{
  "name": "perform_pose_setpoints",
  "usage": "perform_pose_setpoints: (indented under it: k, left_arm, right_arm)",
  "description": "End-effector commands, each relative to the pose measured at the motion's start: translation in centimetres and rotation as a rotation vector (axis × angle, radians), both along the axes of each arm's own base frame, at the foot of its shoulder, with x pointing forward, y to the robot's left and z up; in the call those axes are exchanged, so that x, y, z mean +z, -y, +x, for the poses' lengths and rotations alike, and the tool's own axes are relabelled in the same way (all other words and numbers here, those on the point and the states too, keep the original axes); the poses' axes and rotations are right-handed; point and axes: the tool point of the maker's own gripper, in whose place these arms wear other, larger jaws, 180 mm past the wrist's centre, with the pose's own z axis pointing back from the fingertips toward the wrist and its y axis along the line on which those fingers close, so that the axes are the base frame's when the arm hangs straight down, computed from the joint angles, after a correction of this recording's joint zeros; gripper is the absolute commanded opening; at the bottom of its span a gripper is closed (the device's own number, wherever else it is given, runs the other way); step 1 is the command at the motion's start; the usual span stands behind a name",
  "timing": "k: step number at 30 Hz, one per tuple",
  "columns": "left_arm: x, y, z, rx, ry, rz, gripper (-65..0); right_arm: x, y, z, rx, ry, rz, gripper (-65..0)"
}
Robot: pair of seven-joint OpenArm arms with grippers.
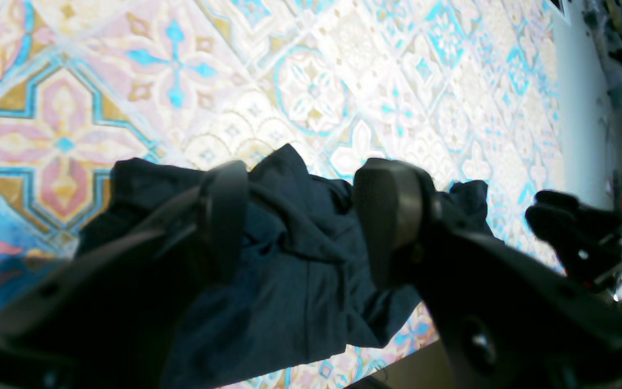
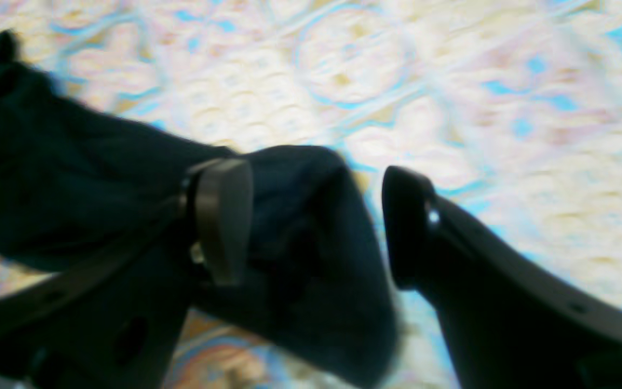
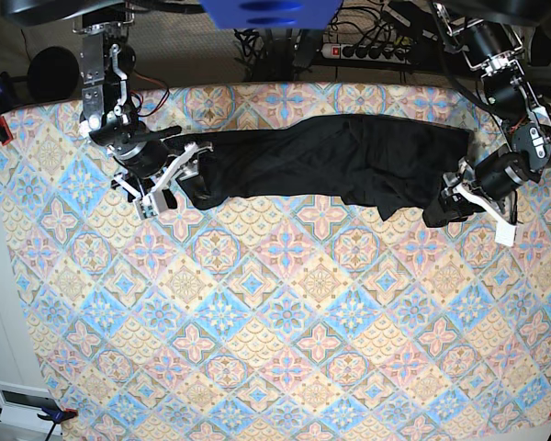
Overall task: Layout the t-shirt on the table in an organized manner, then fold the t-shirt properly
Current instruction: 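Fold the strip end with the right gripper toward the left gripper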
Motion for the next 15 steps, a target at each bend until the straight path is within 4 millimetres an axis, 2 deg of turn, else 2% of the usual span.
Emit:
perform_pose_setpoints:
  k: [1, 4, 7, 10, 15]
  left_arm:
    - [1.0, -0.3, 0.3, 0.001, 0.037, 0.008, -30.7]
    - [0.9, -0.3, 0.3, 0.001, 0.036, 0.006, -30.7]
    - [1.1, -0.2, 0.4, 0.0, 0.042, 0.004, -30.7]
    - [1.1, -0.2, 0.4, 0.0, 0.044, 0.002, -30.7]
    - [1.1, -0.2, 0.4, 0.001, 0.042, 0.003, -30.7]
  right_arm:
    - [0.9, 1.3, 0.6, -0.011, 0.027, -0.01, -27.9]
    - [-0.3, 1.5, 0.0, -0.012, -0.038, 0.049, -27.9]
    - [-2.3, 2.0, -0.7, -0.044, -0.121, 0.111, -27.9]
    - [-3.6, 3.0, -1.1, -0.053, -0.161, 0.096, -27.9]
    - [-4.9, 3.5, -1.6, -0.064, -0.203, 0.092, -27.8]
